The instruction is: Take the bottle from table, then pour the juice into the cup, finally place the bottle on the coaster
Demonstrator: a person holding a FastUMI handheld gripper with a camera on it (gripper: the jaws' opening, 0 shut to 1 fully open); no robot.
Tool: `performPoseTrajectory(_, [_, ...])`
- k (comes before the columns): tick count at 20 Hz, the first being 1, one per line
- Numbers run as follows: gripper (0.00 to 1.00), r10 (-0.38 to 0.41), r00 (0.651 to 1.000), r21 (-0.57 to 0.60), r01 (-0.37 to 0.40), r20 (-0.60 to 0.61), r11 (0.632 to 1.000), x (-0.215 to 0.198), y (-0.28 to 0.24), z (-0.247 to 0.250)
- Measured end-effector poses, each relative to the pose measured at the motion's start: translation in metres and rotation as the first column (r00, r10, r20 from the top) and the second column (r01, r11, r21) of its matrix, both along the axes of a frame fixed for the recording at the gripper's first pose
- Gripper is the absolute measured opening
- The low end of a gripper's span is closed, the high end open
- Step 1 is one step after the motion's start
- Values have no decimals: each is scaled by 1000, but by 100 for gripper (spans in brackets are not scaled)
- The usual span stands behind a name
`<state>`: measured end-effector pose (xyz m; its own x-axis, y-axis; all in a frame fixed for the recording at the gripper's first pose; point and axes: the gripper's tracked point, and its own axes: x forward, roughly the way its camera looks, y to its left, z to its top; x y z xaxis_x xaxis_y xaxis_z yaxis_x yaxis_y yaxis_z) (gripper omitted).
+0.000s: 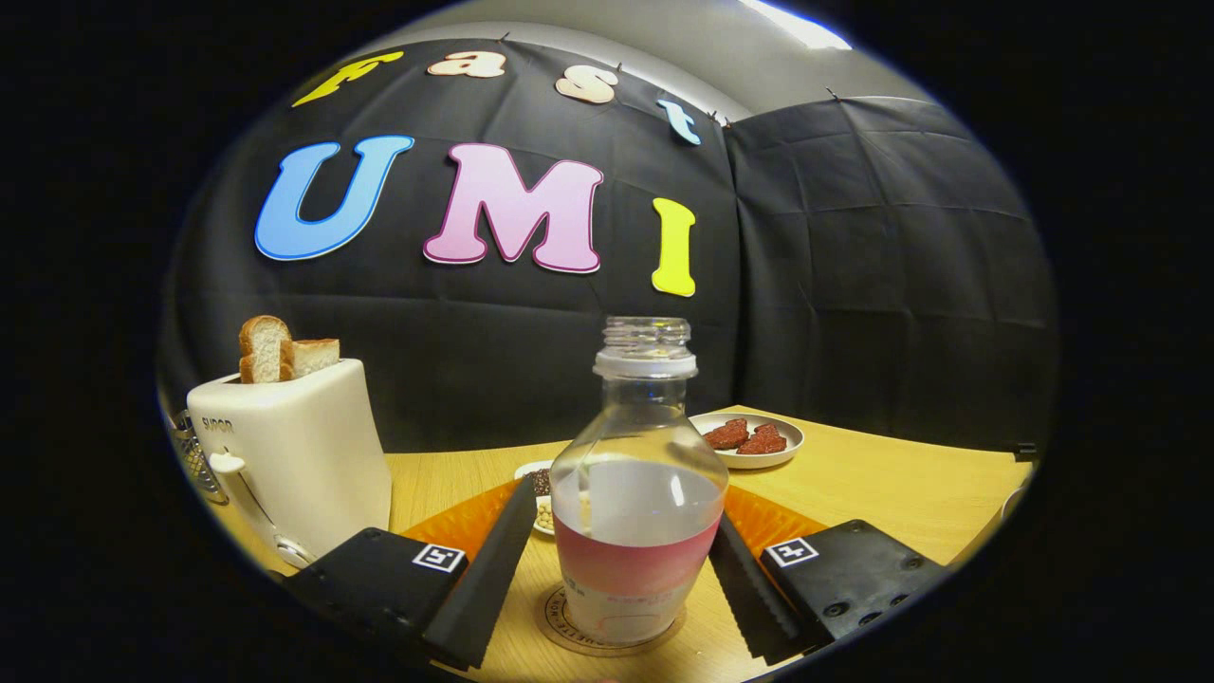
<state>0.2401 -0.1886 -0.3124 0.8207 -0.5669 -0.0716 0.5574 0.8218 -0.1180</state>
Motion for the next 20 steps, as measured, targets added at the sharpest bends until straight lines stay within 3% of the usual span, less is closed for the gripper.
performPoseTrajectory(8, [98,41,999,-36,-42,-3,999,-21,16,23])
performPoseTrajectory(20, [97,161,987,-93,-161,-8,982,-81,69,74])
